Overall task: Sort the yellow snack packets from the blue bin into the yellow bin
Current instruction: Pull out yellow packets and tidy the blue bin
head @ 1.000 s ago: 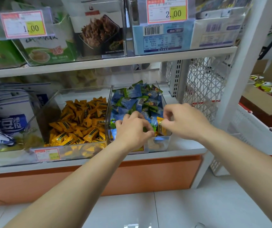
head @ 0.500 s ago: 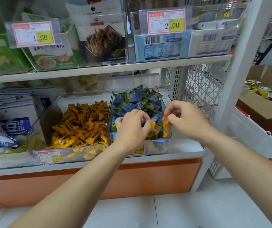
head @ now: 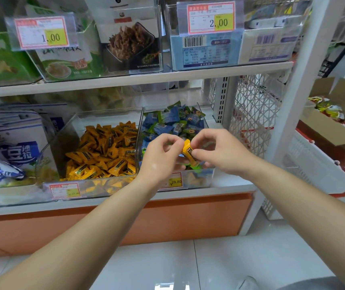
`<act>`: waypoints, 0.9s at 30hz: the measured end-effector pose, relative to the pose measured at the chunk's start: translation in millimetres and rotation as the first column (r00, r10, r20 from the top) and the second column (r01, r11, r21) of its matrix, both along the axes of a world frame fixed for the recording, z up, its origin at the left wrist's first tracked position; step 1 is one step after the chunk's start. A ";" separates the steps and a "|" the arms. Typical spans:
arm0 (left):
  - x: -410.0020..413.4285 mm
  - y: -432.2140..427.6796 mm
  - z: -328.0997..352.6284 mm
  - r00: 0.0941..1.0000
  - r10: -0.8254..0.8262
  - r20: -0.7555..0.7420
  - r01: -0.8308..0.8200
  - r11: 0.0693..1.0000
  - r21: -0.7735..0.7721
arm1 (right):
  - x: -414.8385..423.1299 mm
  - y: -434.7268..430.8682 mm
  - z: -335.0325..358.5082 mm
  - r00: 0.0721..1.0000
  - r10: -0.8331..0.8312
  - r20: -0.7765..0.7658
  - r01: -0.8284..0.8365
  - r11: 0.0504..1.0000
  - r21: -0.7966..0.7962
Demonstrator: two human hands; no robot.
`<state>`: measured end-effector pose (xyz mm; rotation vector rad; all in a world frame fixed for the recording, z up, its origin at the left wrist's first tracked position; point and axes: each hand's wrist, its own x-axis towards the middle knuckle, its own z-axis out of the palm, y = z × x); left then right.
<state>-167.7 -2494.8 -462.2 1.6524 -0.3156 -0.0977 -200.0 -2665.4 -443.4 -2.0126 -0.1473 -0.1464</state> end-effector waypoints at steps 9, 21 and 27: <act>-35.4 68.2 -5.5 0.974 -0.207 0.093 0.165 0.928 0.334 | -27.0 22.4 -16.5 0.996 0.051 -0.079 -0.051 0.999 0.004; -114.6 143.3 -231.8 0.929 0.084 -0.361 0.212 0.677 0.704 | -108.2 86.2 -282.9 0.773 0.064 -0.631 -0.281 0.926 -0.251; -170.8 145.5 -334.1 0.824 0.041 -0.565 0.421 0.622 0.660 | -179.7 114.8 -391.5 0.579 0.215 -0.787 -0.493 0.861 -0.127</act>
